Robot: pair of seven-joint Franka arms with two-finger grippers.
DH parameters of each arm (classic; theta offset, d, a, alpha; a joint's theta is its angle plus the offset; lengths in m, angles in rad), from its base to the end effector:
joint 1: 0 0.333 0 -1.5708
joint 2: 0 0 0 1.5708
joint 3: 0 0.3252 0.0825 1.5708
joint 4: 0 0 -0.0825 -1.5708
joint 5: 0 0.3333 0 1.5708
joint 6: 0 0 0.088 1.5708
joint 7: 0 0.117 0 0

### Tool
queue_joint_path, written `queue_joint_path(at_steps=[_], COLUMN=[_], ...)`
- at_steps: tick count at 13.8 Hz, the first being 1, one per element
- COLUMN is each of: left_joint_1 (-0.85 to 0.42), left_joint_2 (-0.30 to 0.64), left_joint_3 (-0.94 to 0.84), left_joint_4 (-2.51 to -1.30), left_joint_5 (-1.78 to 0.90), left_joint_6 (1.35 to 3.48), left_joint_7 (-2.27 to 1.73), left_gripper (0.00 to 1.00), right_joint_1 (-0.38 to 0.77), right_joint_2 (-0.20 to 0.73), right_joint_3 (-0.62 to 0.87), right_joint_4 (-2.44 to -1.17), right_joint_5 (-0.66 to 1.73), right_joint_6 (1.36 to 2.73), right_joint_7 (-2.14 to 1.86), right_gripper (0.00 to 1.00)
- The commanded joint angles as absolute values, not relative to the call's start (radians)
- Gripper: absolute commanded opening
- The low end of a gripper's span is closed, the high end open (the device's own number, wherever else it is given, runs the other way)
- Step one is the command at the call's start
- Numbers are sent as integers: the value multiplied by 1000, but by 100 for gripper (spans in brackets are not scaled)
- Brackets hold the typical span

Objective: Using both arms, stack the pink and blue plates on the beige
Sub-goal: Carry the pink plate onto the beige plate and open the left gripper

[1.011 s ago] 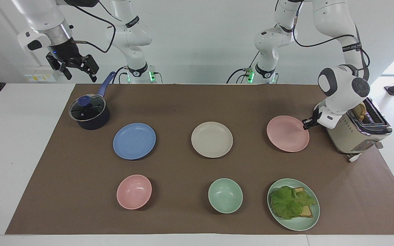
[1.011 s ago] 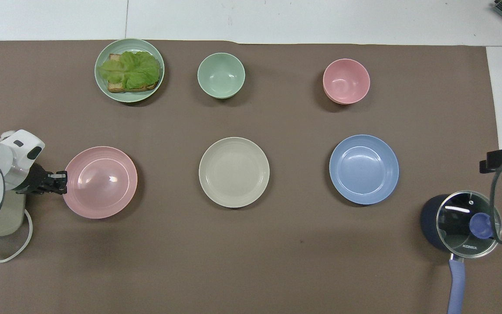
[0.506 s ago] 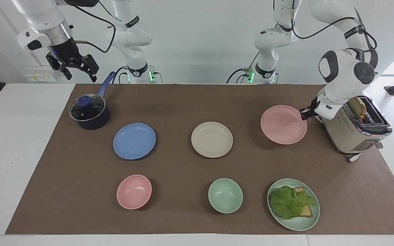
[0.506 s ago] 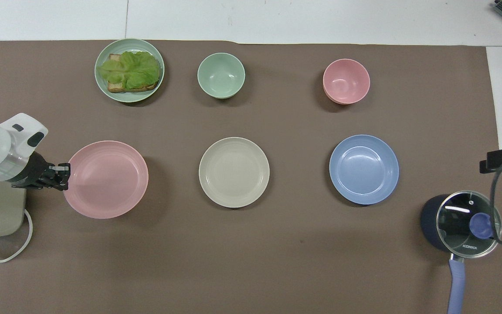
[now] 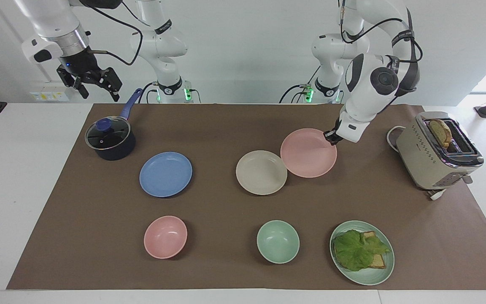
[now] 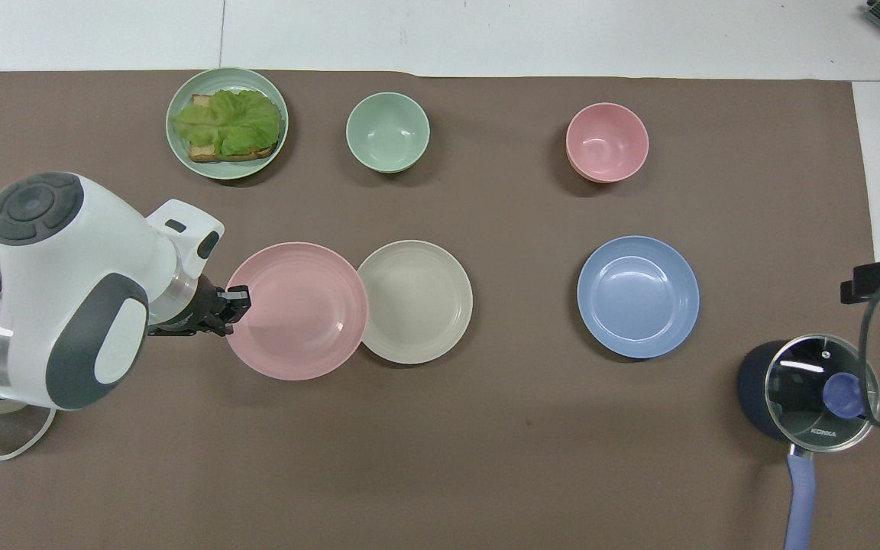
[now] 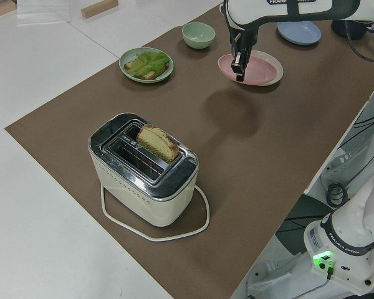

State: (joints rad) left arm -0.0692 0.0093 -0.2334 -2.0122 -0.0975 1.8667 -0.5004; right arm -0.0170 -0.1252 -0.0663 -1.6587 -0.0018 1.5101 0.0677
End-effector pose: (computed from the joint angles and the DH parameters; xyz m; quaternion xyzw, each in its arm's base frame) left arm 0.4658 -0.1539 0.4578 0.9892 0.1159 -0.0891 0.0126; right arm 0.4548 -0.0405 0.6417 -0.9971 0.0752 0.0118 0.0033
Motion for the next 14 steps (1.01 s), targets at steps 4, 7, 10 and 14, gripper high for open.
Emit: queue_joint_path(at_steps=[4,7,10,14], left_joint_1=[-190,-235,-281,-299], left_joint_2=[37,54,112,152], left_joint_3=[-218,-216,-216,-216], left_joint_4=[-2039,-2066,-2068,-2071], left_joint_5=[-195,-221,-222,-222], left_joint_6=[2046,2124,2196,2253], left_joint_7=[-574,-574,-609,-618], left_gripper=[0,0,0,0], right_joint_1=[-23,-23,-25,-25], right_joint_2=[-150,-150,-152,-153], right_joint_3=[-67,-67,-67,-72], right_joint_4=[-1690,-1690,-1697,-1701], right_joint_5=[-12,-12,-12,-12], right_joint_6=[1523,1523,1522,1522], right_joint_7=[41,41,41,41], right_gripper=[100,100,100,100])
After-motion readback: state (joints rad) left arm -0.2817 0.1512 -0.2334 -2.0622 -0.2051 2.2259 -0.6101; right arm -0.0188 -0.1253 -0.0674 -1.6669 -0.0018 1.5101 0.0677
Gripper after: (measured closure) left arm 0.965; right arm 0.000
